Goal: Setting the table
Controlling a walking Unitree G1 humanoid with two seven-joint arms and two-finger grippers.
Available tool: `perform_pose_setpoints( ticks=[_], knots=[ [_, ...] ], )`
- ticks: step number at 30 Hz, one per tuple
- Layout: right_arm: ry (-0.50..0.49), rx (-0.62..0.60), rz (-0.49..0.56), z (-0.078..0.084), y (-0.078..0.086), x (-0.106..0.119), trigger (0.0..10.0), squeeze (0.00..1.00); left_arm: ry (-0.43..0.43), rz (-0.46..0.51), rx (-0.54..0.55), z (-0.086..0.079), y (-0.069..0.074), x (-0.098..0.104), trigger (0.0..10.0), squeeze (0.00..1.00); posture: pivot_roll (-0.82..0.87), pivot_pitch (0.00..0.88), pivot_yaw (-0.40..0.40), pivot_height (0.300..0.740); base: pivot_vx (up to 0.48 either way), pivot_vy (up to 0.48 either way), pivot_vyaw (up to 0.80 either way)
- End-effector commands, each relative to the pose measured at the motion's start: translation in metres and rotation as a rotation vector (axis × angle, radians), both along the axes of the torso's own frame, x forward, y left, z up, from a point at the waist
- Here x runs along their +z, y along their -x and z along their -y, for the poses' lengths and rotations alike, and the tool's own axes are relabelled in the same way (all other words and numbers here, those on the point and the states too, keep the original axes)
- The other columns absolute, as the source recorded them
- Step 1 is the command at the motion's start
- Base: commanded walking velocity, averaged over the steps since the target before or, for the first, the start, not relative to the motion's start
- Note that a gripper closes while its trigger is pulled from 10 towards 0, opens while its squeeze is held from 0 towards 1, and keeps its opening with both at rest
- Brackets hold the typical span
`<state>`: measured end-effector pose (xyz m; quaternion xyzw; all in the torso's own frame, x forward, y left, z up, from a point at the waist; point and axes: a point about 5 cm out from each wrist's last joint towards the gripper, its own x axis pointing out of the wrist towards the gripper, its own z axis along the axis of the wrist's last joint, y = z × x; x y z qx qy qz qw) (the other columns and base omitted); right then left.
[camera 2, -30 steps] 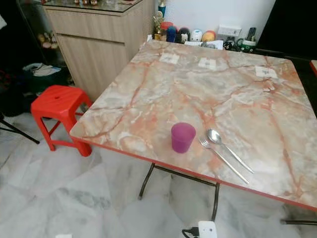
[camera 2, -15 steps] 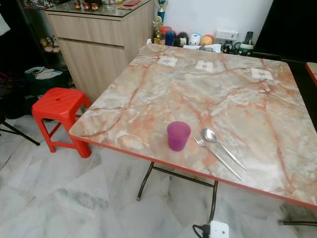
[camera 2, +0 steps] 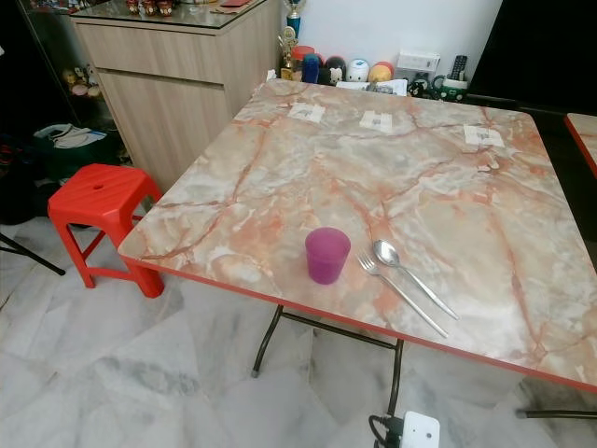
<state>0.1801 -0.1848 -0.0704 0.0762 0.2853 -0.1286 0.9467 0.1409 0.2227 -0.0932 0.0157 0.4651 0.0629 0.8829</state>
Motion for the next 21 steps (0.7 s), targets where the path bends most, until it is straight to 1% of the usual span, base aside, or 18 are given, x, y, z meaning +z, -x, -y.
perform_pose_setpoints(
  ticks=[1,2,3,4,5,9,12,15,17,18,19,21],
  knots=[
    [0.045,-0.021,0.154,0.013,-0.019,0.021,10.0,0.00,-0.001,-0.043,-0.014,0.004,0.011,-0.005,10.0,0.00,-0.01,0.065,-0.031,0.740,0.000,0.000,0.00],
    [0.045,-0.021,0.154,0.013,-0.019,0.021,10.0,0.00,-0.001,-0.043,-0.014,0.004,0.011,-0.005,10.0,0.00,-0.01,0.065,-0.031,0.740,0.000,0.000,0.00],
    [0.081,-0.023,0.275,0.022,-0.034,0.041,10.0,0.00,0.000,-0.045,-0.016,0.005,0.012,-0.006,10.0,0.00,-0.02,0.057,-0.031,0.740,0.000,0.000,0.00],
    [0.103,-0.021,0.351,0.027,-0.043,0.055,10.0,0.00,0.002,-0.046,-0.020,0.008,0.012,-0.006,10.0,0.00,-0.02,0.057,-0.031,0.740,0.000,0.000,0.00],
    [0.114,-0.020,0.390,0.030,-0.046,0.062,10.0,0.00,0.004,-0.047,-0.023,0.010,0.011,-0.006,10.0,0.00,-0.02,0.057,-0.031,0.740,0.000,0.000,0.00],
    [0.115,-0.020,0.376,0.031,-0.040,0.058,10.0,0.00,0.007,-0.047,-0.029,0.014,0.009,-0.007,10.0,0.00,-0.02,0.044,-0.034,0.740,0.000,0.000,0.00],
    [0.133,-0.030,0.371,0.034,-0.032,0.056,10.0,0.00,0.010,-0.043,-0.034,0.018,0.005,-0.006,10.0,0.00,-0.02,0.039,-0.036,0.740,0.000,0.000,0.00],
    [0.194,-0.049,0.375,0.041,-0.021,0.060,10.0,0.00,0.012,-0.042,-0.040,0.020,0.003,-0.006,10.0,0.00,-0.02,0.034,-0.037,0.740,0.000,0.000,0.00],
    [0.186,-0.070,0.369,0.043,-0.016,0.062,10.0,0.00,0.012,-0.042,-0.042,0.021,0.003,-0.006,10.0,0.00,-0.02,0.034,-0.037,0.740,0.000,0.000,0.00],
    [0.212,-0.074,0.343,0.048,-0.010,0.061,10.0,0.00,0.013,-0.044,-0.047,0.022,0.002,-0.006,10.0,0.00,-0.03,0.031,-0.035,0.740,0.000,0.000,0.00],
    [0.212,-0.074,0.343,0.048,-0.010,0.061,10.0,0.00,0.013,-0.044,-0.047,0.022,0.002,-0.006,10.0,0.00,-0.03,0.031,-0.035,0.740,0.000,0.000,0.00],
    [0.249,-0.095,0.295,0.056,-0.003,0.057,10.0,0.00,0.015,-0.044,-0.051,0.024,0.002,-0.006,10.0,0.00,-0.03,0.028,-0.034,0.740,0.000,0.000,0.00]
  ],
)
